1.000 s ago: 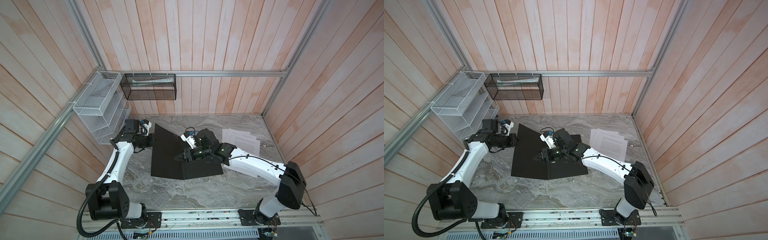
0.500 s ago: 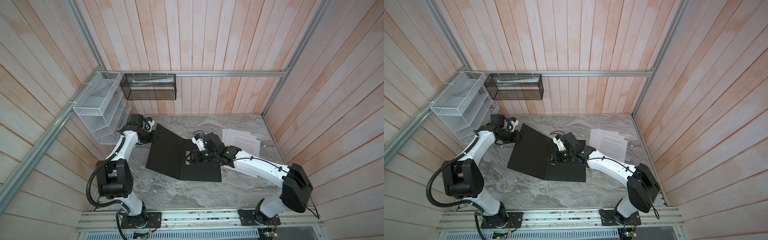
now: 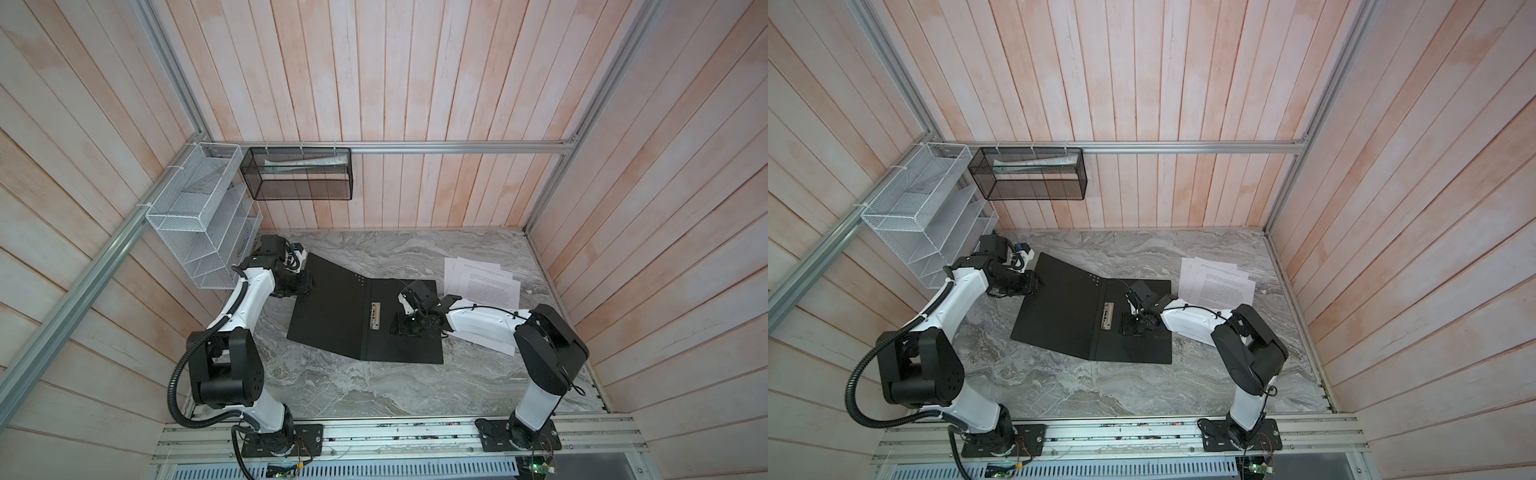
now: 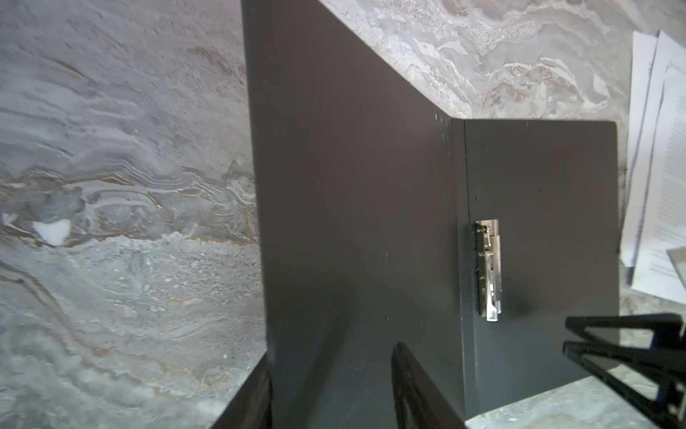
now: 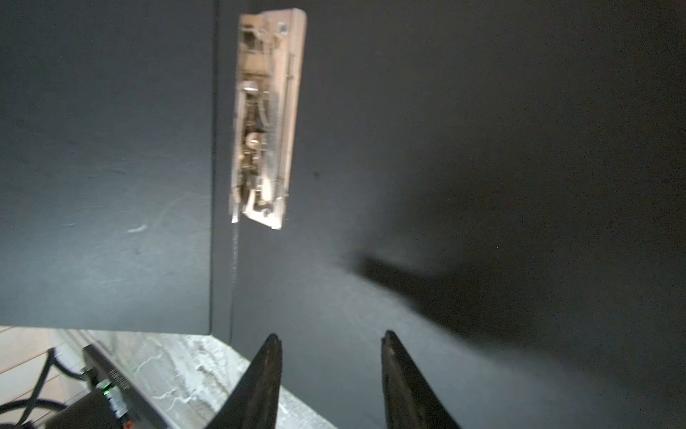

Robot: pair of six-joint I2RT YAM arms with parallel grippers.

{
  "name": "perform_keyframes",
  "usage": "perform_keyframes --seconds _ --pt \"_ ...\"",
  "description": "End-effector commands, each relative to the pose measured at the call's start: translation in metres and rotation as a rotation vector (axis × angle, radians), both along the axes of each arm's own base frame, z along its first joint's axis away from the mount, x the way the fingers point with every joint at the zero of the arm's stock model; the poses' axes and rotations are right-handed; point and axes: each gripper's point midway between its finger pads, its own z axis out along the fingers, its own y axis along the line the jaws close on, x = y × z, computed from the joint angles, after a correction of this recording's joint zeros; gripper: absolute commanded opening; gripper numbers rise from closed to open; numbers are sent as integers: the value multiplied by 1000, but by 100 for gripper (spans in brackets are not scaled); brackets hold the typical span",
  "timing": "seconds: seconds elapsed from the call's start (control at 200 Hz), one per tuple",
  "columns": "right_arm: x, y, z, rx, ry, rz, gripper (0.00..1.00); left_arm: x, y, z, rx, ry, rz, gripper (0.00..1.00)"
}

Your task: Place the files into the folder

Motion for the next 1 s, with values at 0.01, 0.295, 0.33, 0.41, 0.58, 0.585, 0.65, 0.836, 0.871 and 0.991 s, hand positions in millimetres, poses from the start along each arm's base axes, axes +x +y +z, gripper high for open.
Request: perform_keyframes --seconds 0.01,0.295,0.33,0.41,0.58,0.585,0.65,0.836,0.871,0.991 --pt "6 -14 -12 -85 -13 -21 43 -18 5 6 40 12 -11 56" --pt "17 -31 -24 -167 -37 -2 42 -25 8 37 75 -59 -29 66" --pt "19 -33 -25 -171 -39 -1 42 -26 7 43 77 -74 -36 69" --pt "27 -38 -25 -175 -52 16 42 -28 -2 60 41 -124 -84 72" --pt "45 -48 -27 -188 -56 56 40 -34 -37 73 -103 -160 -186 71" --pt "45 -48 -27 -189 -56 57 41 -34 -38 73 -106 -160 -189 71" --pt "52 -52 -29 -199 -54 65 40 -36 -51 66 -145 -134 -211 70" --pt "71 -61 -40 -227 -43 69 39 -37 -79 43 -229 -103 -234 66" --pt "74 -62 -40 -230 -46 69 39 -37 -83 40 -253 -104 -232 66" --pt "81 -56 -26 -234 -66 72 38 -36 -92 26 -338 -61 -188 64"
